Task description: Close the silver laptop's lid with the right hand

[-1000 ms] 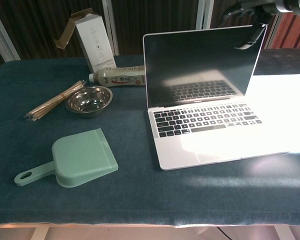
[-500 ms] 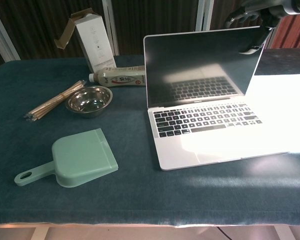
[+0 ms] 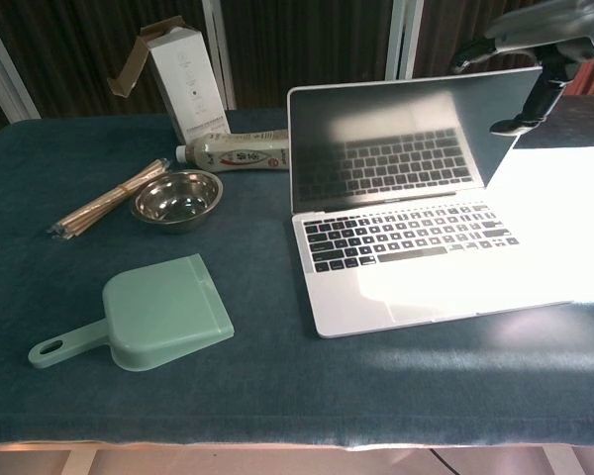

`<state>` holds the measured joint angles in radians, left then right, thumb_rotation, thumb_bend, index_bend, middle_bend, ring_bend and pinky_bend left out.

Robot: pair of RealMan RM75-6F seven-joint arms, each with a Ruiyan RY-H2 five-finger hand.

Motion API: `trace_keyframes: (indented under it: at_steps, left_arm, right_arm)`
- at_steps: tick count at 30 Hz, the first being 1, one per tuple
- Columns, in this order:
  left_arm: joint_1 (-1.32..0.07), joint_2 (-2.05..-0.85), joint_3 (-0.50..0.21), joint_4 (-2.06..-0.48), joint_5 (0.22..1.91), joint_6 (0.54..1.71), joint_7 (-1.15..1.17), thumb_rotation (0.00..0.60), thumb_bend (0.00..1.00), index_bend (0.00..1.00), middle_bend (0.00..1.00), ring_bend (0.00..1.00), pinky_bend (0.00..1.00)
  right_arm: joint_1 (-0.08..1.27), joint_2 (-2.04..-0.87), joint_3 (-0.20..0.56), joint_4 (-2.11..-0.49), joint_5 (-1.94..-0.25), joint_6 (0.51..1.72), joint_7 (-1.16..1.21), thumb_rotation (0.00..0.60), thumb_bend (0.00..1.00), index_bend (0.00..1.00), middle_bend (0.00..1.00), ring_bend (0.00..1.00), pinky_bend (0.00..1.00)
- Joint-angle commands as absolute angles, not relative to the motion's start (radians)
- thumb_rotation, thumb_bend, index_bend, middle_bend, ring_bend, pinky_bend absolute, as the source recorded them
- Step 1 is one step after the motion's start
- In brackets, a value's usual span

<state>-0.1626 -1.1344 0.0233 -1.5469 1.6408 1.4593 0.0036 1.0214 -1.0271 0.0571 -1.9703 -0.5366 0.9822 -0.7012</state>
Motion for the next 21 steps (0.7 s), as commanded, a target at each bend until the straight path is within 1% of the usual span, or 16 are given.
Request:
trace_keyframes:
  at_steps: [1,7,12,21]
  left_arm:
    - [-0.162,-1.133,0.025,-1.548,1.642,1.460,0.001,0.600,0.03,0.00,0.01,0.00,0.13]
    - [-0.159,-1.129,0.027,-1.547,1.647,1.468,-0.007,0.600,0.03,0.00,0.01,0.00,0.13]
    - [-0.160,-1.129,0.029,-1.545,1.647,1.465,-0.011,0.600,0.03,0.00,0.02,0.00,0.13]
    - [-0.160,-1.128,0.028,-1.546,1.645,1.466,-0.009,0.600,0.03,0.00,0.02,0.00,0.13]
  right_arm:
    - [1.006,-1.022,0.028,-2.013,-0.577,1.014,-0.731,0.600,0.31,0.19,0.01,0.00,0.00]
    - [0.978,-1.023,-0.022,-2.056,-0.652,1.043,-0.772,0.600,0.31,0.18,0.01,0.00,0.00]
    - [0.937,-1.025,-0.064,-2.085,-0.754,1.076,-0.791,0.600,0.31,0.18,0.01,0.00,0.00]
    - [0.876,-1.040,-0.126,-2.081,-0.870,1.073,-0.806,0.600,0.31,0.17,0.01,0.00,0.00]
